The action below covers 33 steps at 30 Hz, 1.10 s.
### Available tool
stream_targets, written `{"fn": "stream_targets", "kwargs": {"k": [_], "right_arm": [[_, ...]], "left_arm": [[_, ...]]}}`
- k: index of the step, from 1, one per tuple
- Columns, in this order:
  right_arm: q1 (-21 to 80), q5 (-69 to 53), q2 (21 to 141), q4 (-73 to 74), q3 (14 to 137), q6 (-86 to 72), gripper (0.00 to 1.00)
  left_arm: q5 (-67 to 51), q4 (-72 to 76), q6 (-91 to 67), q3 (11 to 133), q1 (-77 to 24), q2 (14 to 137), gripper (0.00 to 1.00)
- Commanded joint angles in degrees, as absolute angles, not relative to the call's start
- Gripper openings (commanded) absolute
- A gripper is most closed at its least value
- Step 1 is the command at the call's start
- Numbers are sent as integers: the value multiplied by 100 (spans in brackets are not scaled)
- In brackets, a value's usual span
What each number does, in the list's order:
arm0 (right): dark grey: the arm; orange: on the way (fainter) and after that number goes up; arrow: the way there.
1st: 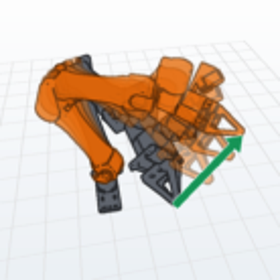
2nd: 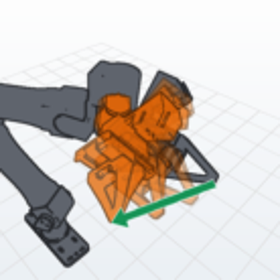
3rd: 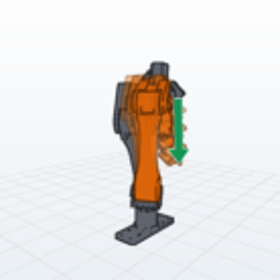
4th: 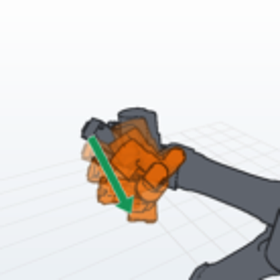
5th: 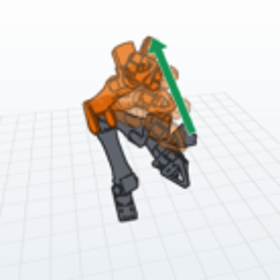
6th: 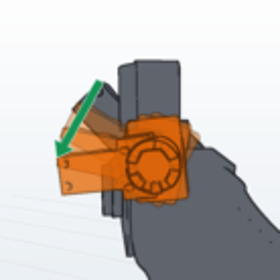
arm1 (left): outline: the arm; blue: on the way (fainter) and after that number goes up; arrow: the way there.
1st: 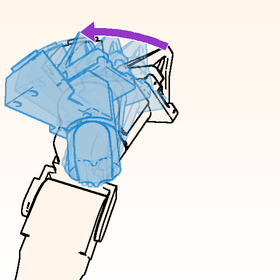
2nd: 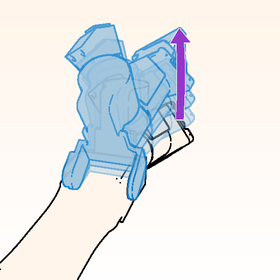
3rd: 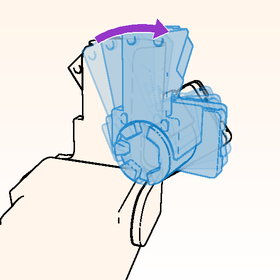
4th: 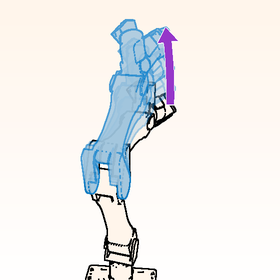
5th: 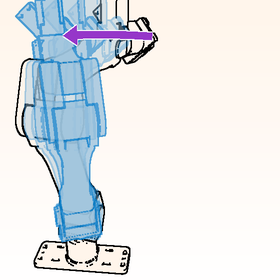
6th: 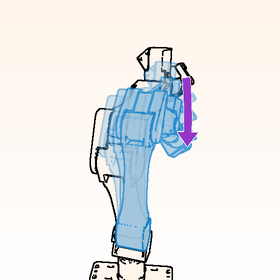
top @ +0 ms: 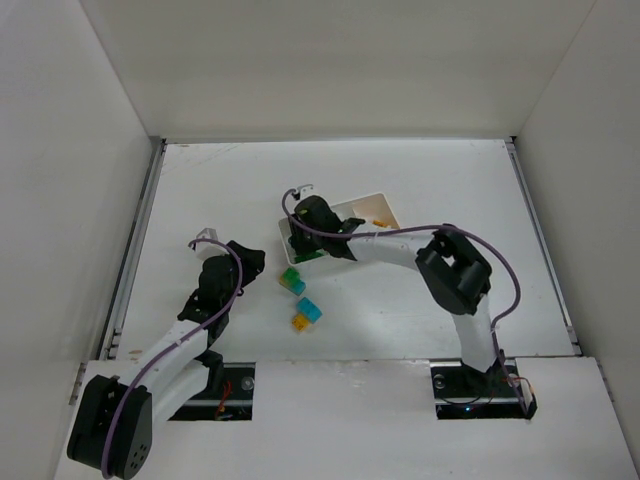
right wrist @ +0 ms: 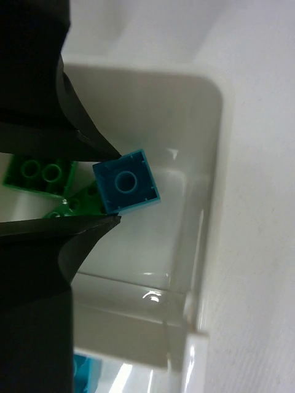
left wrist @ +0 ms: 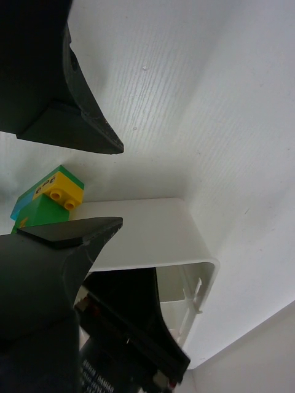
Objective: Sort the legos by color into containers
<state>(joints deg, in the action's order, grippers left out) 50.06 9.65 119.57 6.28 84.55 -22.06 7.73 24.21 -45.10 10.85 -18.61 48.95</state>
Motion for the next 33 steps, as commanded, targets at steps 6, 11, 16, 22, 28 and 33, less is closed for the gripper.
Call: {"fn": "stream_targets", "kwargs": {"k": [6, 11, 16, 22, 28, 33], "right_arm": [[4698, 405, 10583, -448, 7770, -2733, 24], [4548, 167, 10371, -624, 7480, -2892, 24], [4522, 220, 10099, -747, 7199, -2892, 25], [4276, 588, 9441, -774, 6611, -2752, 25], [4056, 879, 9132, -738, 6074, -2514, 26], [3986, 1265, 9202, -668, 5994, -2259, 27]], "left_arm": [[747, 2672, -4438, 1169, -1815, 4834, 43], [747, 2672, -4438, 1169, -1806, 4816, 43], [747, 2646, -4438, 1169, -1823, 4755, 43], [686, 2567, -4403, 1239, -1973, 4641, 38], [834, 2294, -4289, 1424, -2254, 4518, 28], [1116, 2145, -4237, 1582, -2605, 4570, 27]]}}
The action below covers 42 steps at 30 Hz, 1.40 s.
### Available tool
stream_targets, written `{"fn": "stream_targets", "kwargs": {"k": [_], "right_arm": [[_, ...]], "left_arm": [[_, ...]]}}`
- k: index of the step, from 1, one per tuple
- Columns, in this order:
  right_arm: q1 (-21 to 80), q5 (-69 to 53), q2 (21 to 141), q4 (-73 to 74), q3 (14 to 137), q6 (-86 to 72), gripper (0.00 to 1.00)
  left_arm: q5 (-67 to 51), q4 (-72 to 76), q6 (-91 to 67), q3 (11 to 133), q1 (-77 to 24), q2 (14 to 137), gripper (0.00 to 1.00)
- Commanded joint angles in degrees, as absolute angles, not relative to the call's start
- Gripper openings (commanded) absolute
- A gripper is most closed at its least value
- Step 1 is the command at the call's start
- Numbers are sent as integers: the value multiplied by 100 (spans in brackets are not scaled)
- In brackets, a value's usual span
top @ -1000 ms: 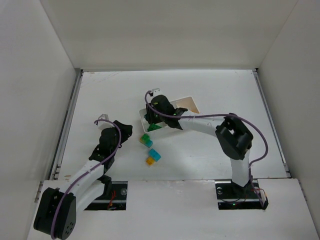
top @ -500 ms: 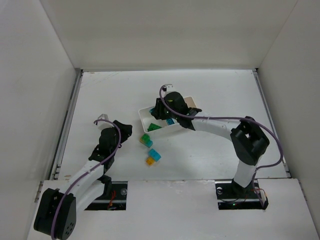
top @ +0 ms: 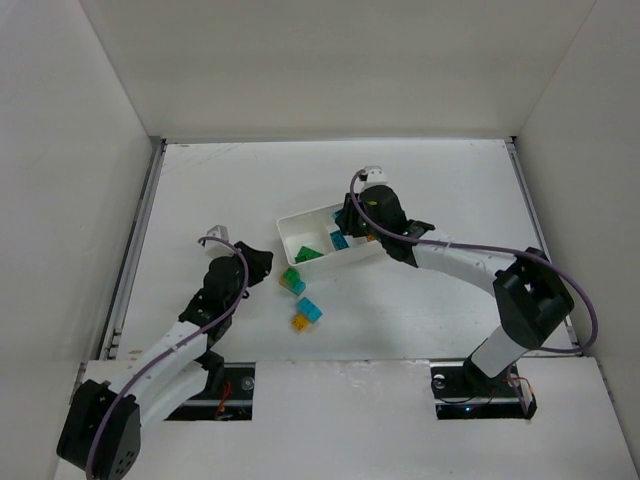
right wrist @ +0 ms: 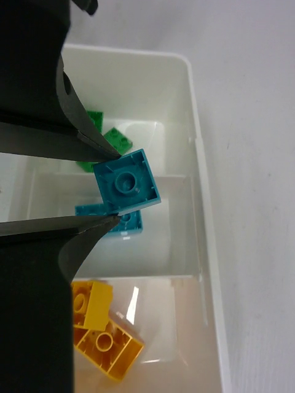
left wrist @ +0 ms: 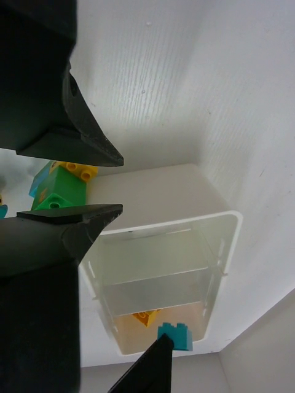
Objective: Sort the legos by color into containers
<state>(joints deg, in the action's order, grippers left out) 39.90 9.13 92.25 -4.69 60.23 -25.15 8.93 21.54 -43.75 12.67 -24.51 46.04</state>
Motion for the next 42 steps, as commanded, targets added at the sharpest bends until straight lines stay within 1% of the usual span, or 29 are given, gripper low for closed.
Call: {"fn": "stream_targets", "kwargs": {"k": [1, 4, 6, 10, 13, 16, 18, 19, 21, 22, 24, 26, 27, 29, 30, 36, 42], "right_arm": [[3994, 1353, 9228, -659, 5994, -2198, 27], [4021, 1599, 9290, -659, 6003, -2118, 28], [4021, 1643, 9308, -694, 5994, -2118, 32], [4047, 1652, 9290, -712, 6020, -2109, 59], [4205, 1661, 9194, -721, 6012, -2083, 66], [4424, 1740, 9010, -721, 5916, -2057, 67], [4652, 1758, 8825, -721, 5801, -2039, 64], [4802, 1740, 8729, -729, 5722, -1996, 60], [5205, 1697, 8552, -747, 5529, -1890, 48], [5407, 1696, 8500, -747, 5459, -1872, 45], [5786, 1705, 8429, -747, 5327, -1828, 44], [6146, 1679, 8385, -764, 5178, -1715, 49], [6296, 1679, 8376, -791, 5098, -1644, 54], [6551, 1626, 8376, -800, 4931, -1556, 68], [6622, 1600, 8385, -782, 4870, -1538, 70], [6772, 1574, 8481, -738, 4614, -1696, 76], [6903, 1310, 8877, -809, 4746, -1740, 76]], "left_arm": [[1203, 2101, -4202, 1652, -2693, 4588, 28], [1388, 1995, -4087, 1845, -2904, 4649, 28], [1494, 1925, -3991, 1986, -3027, 4737, 28], [1731, 1793, -3885, 2206, -3221, 4825, 30], [1933, 1609, -3815, 2329, -3300, 4773, 32], [2056, 1372, -3788, 2391, -3326, 4676, 34], [2065, 1231, -3805, 2399, -3274, 4623, 34], [2048, 1170, -3832, 2399, -3239, 4588, 35], [2039, 1020, -3858, 2399, -3186, 4535, 35], [2030, 976, -3867, 2399, -3168, 4526, 35], [2013, 871, -3876, 2399, -3125, 4500, 35], [1978, 783, -3893, 2382, -3107, 4474, 35], [1951, 730, -3894, 2373, -3098, 4439, 35], [1899, 607, -3902, 2356, -3080, 4351, 35], [1881, 537, -3902, 2338, -3072, 4290, 35], [1635, 133, -4034, 2338, -2975, 4008, 36], [1345, -289, -4069, 2443, -2878, 3920, 36]]}}
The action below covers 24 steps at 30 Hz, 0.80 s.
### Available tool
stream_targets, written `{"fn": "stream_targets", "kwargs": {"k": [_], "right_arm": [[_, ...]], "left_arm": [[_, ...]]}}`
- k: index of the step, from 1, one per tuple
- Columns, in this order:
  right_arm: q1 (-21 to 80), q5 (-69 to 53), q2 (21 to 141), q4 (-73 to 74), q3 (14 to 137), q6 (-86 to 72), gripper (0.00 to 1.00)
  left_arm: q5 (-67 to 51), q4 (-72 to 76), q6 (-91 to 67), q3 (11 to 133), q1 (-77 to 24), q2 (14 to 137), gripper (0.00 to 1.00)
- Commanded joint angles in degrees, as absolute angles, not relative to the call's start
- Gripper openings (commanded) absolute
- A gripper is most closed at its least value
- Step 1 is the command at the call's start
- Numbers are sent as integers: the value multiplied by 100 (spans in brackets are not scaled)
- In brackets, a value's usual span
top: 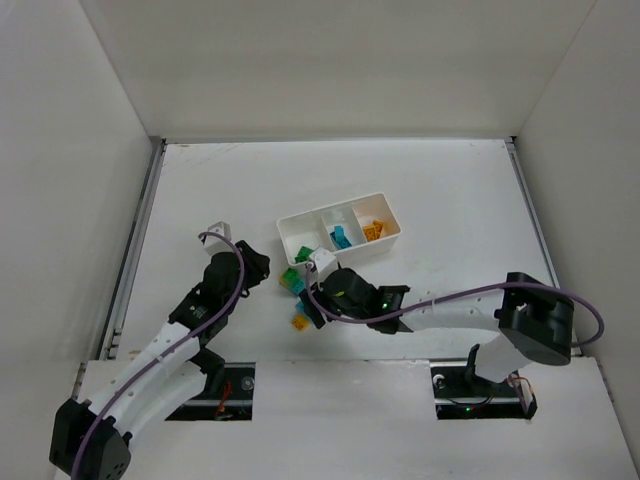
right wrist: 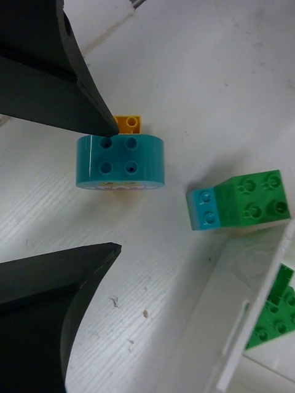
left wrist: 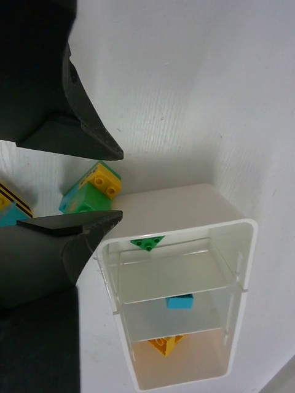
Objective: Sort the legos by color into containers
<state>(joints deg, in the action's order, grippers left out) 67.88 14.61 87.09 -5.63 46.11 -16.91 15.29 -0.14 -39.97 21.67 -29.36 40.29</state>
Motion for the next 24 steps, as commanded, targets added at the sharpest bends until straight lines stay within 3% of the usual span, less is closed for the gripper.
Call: {"fn": "stream_targets", "kwargs": {"k": [1, 7, 9, 14, 15, 24], "right_arm": [[6938, 1310, 8903, -809, 4781, -1723, 76], [6974, 1125, 9043, -888, 4772, -1793, 75], [6974, 1125, 9175, -888, 4799, -1845, 71], [7009, 1239, 9369, -975, 4922, -1934, 31], [7018, 1300, 9308, -976, 4922, -1934, 27], [6667, 1468, 7727, -888, 4439, -2285, 24]], "left_arm": [[1336, -334, -4069, 2443, -2861, 3894, 36], [1336, -404, -4113, 2399, -2817, 3823, 36], [1336, -413, -4122, 2408, -2834, 3823, 36], [1336, -545, -4131, 2478, -2931, 3780, 36], [1336, -588, -4131, 2496, -2931, 3736, 37], [1003, -809, -4175, 2926, -3202, 3445, 39]]}}
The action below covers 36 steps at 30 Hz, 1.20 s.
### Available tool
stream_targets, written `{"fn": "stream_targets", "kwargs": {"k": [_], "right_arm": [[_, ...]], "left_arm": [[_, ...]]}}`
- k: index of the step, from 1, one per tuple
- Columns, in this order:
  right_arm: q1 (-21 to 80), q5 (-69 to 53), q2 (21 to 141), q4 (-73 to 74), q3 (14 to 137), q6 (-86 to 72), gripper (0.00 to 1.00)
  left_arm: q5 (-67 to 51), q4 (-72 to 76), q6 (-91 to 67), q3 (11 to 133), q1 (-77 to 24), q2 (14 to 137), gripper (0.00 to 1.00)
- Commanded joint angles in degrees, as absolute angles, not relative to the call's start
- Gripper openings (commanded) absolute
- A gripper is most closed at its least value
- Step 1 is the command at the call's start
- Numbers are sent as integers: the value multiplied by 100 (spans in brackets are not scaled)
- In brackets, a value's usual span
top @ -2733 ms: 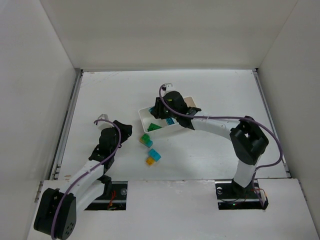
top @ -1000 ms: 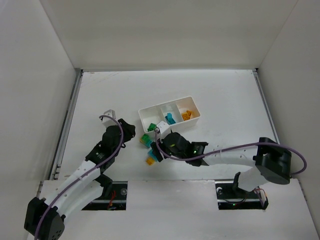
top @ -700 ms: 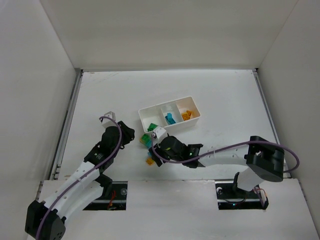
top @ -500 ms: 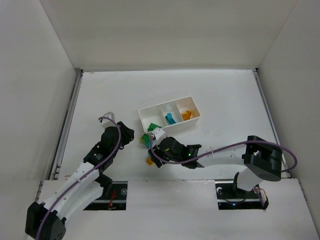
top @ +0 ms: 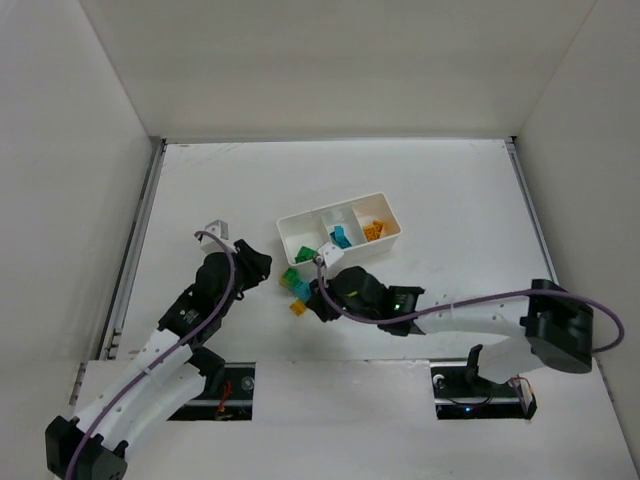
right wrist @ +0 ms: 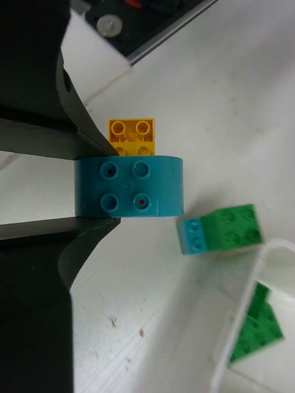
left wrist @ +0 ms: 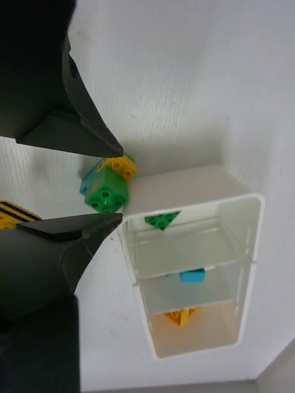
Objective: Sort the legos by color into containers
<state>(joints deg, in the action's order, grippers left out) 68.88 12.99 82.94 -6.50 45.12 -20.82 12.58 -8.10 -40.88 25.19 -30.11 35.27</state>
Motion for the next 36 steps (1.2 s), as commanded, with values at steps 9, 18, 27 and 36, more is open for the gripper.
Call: {"fn": "stream_targets", "kwargs": {"k": [9, 18, 27, 36], "right_arm": [[5894, 1556, 6899, -826, 4517, -2224, 25], [5647, 1529, 6742, -966, 4518, -2276, 25], [5541, 1407, 6662, -1292, 4377, -2390, 25], [5234, 581, 6618, -1792, 4096, -2935, 26]], "left_arm": [[1019, -124, -4228, 3489, -4617, 3919, 54], [1028, 694, -4236, 3524, -4759, 4754, 53], [967, 1089, -4315, 3516, -4777, 5132, 44], [896, 1547, -4421, 3437, -4777, 5317, 26]]}}
